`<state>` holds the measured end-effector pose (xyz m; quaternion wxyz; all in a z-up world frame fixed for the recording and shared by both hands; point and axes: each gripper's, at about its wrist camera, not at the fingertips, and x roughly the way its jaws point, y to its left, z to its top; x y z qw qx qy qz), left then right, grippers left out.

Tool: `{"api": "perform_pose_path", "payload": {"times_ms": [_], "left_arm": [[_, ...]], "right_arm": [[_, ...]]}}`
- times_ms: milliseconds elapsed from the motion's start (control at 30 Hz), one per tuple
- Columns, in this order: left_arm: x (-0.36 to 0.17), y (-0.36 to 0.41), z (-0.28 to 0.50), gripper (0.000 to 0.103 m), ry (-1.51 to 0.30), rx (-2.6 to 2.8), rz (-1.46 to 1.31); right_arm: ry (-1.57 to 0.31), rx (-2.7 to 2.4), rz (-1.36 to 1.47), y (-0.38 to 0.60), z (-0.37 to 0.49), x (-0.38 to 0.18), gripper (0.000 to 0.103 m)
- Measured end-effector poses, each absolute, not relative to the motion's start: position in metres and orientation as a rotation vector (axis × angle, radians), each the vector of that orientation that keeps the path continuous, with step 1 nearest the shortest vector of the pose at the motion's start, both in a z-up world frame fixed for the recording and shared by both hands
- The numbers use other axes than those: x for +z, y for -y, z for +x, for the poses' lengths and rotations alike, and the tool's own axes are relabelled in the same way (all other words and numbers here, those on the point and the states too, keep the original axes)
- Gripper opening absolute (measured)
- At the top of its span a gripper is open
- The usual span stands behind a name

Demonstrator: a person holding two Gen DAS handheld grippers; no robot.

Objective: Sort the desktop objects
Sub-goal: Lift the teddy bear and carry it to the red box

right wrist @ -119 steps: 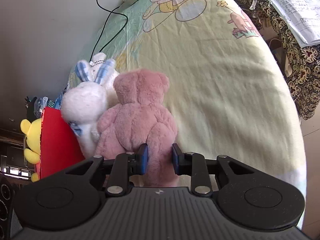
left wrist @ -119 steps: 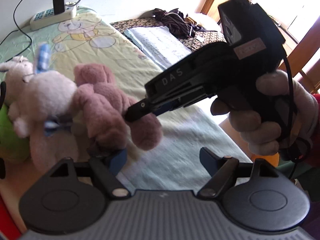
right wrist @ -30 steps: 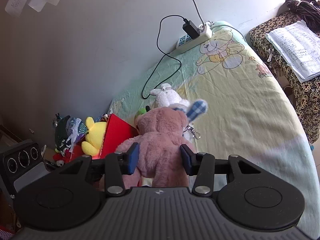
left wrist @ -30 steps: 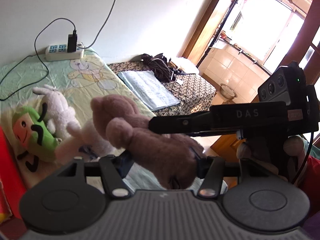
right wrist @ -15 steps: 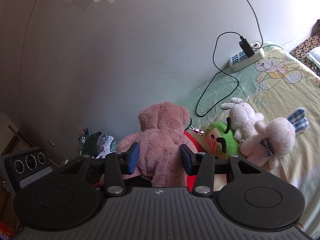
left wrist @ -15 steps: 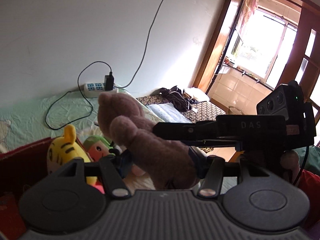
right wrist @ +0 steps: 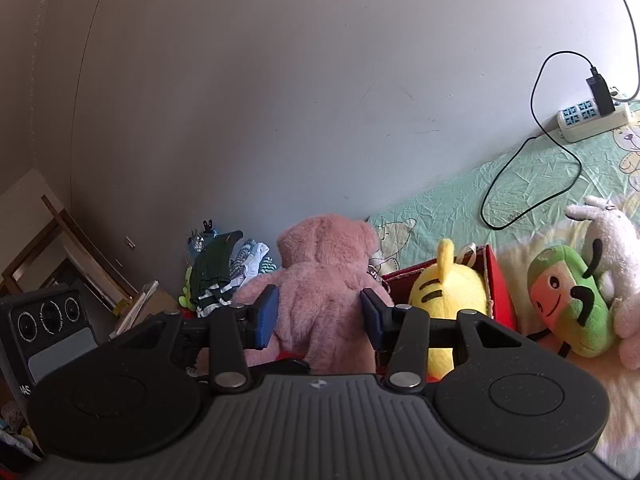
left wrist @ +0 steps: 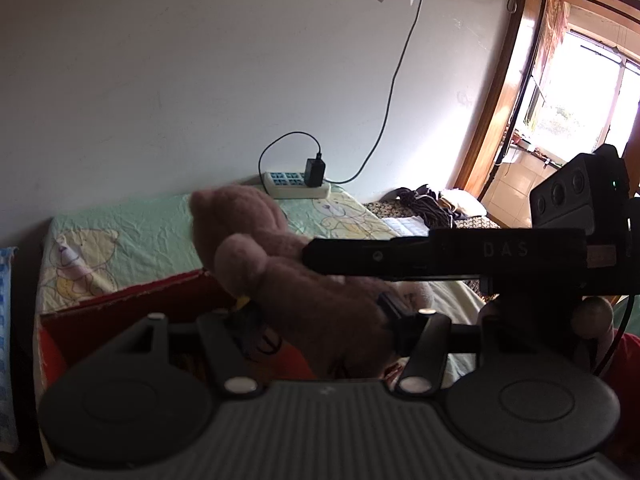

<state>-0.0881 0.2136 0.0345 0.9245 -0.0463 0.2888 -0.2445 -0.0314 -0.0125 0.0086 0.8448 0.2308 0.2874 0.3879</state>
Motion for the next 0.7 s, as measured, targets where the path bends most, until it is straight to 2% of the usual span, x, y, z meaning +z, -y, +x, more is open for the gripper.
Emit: {"api": "perform_pose_path", "payload": {"times_ms": [467, 700], "left_arm": [[-0.024, -0.233, -0.047, 0.06, -0.751, -0.473, -0.066], [-0.039, -0.239, -0.035, 0.064, -0.8, -0.486, -0.09]], "right_arm": [[-0.659, 0.748, 0.253, -0.037, -0.016, -0.031, 0.047], [-0.657, 0.695, 0.085, -0.058, -0.013, -0.034, 0.047]]}}
